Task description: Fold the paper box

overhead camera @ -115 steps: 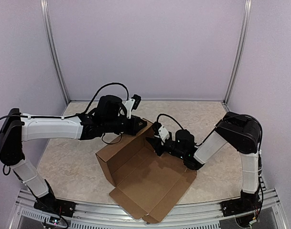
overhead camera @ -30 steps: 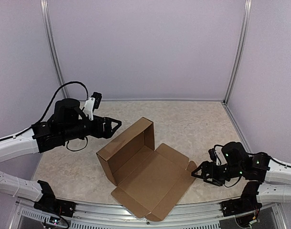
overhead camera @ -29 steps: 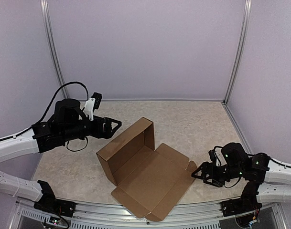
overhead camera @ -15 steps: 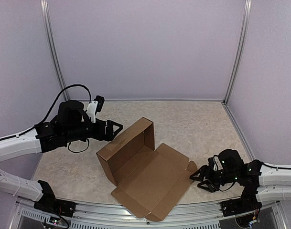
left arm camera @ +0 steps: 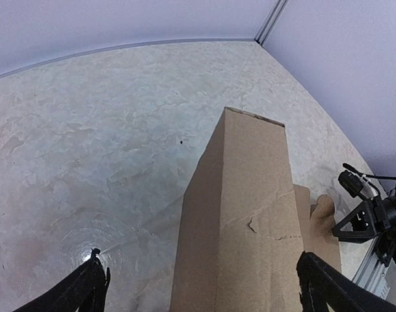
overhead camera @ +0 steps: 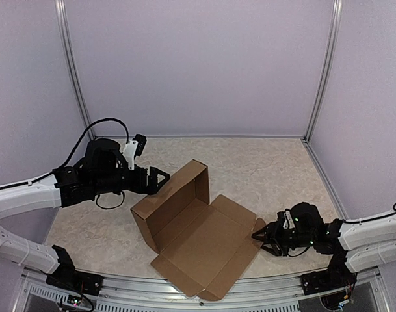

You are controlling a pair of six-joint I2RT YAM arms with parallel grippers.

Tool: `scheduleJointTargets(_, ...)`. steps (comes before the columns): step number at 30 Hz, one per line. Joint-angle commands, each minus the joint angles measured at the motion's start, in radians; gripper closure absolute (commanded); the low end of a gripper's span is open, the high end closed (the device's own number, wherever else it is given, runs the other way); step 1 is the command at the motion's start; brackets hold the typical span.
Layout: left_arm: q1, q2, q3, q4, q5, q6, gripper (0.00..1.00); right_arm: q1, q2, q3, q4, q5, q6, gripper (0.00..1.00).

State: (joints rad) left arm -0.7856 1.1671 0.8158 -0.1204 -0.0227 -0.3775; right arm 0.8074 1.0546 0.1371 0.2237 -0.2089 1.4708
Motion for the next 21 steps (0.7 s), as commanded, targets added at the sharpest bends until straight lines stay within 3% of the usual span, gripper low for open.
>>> scheduleJointTargets(1,0.007,0.001,-0.001,-0.004,0.001,-0.003,0.01,-0.005,0.115,-0.045,0.053,0.030,0.002,0.52)
scheduleJointTargets(4,0.008,-0.006,-0.001,-0.008,-0.008,0.000,0.01,-0.004,0.154,-0.035,0.095,0.025,-0.008,0.59)
scheduleJointTargets(14,0.008,-0.037,-0.012,-0.022,-0.030,0.004,0.01,0.002,0.070,0.011,0.051,0.103,-0.075,0.99)
scheduleJointTargets(21,0.013,-0.098,-0.013,-0.058,-0.072,0.018,0.01,0.001,0.009,0.165,-0.094,0.142,-0.209,1.00)
